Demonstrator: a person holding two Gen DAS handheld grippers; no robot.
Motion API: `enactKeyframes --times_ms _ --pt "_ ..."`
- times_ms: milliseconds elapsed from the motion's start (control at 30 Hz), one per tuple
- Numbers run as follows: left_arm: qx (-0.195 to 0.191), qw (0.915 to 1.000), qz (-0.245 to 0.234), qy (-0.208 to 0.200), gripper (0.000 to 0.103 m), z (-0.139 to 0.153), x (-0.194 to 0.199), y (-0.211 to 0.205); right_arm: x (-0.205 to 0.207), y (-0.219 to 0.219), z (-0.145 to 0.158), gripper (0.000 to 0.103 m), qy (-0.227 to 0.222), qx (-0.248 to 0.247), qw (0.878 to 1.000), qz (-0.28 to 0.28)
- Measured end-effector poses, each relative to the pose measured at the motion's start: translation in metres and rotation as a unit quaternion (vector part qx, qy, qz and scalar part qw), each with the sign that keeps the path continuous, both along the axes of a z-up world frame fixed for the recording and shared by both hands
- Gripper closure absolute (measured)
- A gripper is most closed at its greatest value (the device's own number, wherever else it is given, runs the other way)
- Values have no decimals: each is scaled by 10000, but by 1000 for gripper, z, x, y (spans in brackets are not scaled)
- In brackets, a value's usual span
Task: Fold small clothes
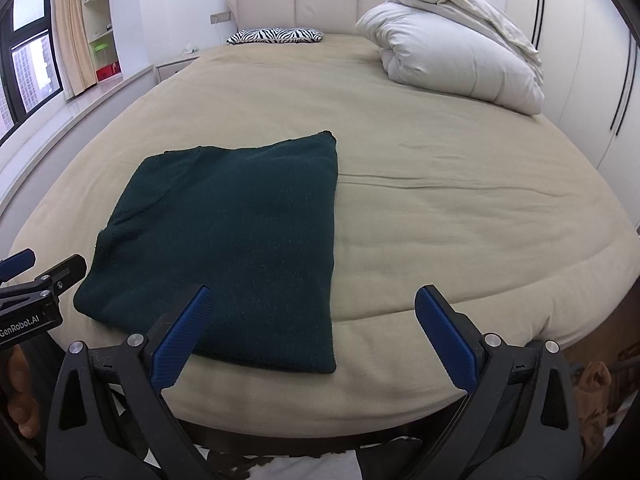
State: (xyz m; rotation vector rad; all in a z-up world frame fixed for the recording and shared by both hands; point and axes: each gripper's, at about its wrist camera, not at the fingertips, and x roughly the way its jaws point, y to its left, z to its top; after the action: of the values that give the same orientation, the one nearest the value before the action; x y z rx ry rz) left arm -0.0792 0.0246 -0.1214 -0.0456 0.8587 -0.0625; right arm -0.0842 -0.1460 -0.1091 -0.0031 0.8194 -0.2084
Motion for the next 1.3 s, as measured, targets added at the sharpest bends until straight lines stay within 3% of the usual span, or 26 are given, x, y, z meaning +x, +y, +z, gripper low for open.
enactKeyframes --times_ms 1300 --pt "21 10000 9 76 0 -7 3 3 4 -1 -4 0 112 101 9999 -45"
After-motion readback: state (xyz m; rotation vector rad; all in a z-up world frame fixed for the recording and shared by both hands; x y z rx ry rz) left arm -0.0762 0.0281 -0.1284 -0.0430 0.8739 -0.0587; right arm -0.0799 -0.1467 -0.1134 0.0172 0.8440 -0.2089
